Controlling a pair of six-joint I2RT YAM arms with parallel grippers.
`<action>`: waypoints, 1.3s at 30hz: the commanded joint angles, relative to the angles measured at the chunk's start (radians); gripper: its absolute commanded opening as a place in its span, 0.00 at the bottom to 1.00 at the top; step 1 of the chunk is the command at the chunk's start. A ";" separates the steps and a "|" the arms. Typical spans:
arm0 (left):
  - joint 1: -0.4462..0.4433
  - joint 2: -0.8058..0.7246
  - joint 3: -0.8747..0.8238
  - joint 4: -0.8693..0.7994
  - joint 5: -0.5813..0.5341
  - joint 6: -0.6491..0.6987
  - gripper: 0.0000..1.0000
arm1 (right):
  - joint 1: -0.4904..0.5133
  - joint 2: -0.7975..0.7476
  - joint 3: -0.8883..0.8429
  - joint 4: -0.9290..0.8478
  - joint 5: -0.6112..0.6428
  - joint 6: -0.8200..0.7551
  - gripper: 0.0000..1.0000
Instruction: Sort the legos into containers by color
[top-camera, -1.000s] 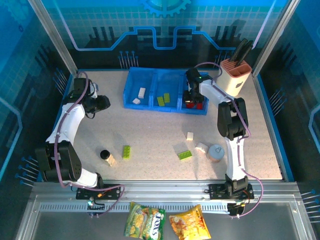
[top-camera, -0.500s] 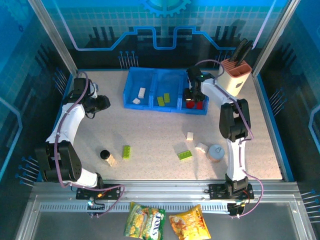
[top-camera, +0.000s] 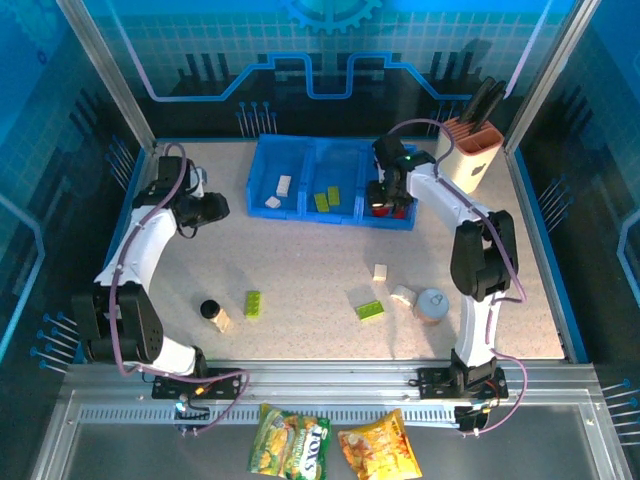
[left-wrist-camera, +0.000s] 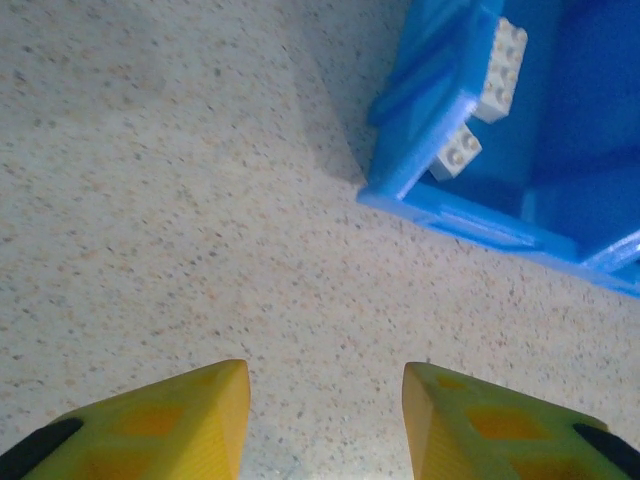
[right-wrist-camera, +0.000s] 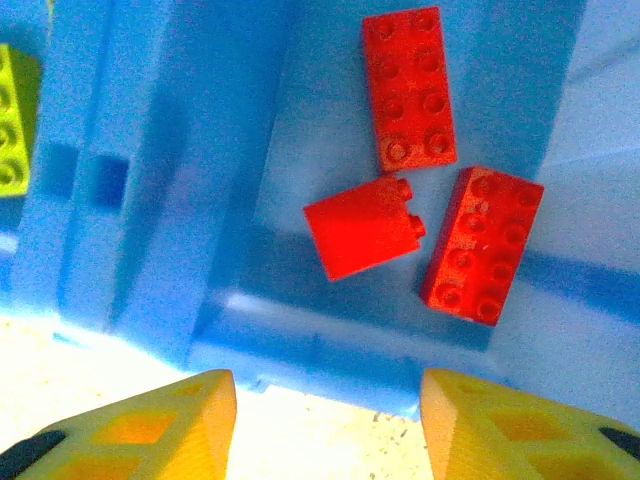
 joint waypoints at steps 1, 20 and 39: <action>-0.047 0.020 0.040 -0.078 -0.008 0.018 0.46 | 0.027 -0.066 -0.048 -0.018 0.023 0.021 0.52; -0.343 -0.059 -0.175 -0.192 -0.110 -0.186 0.52 | 0.086 -0.211 -0.238 0.020 0.029 0.029 0.52; -0.471 0.044 -0.328 -0.216 -0.114 -0.259 0.56 | 0.087 -0.239 -0.260 0.031 0.024 0.022 0.52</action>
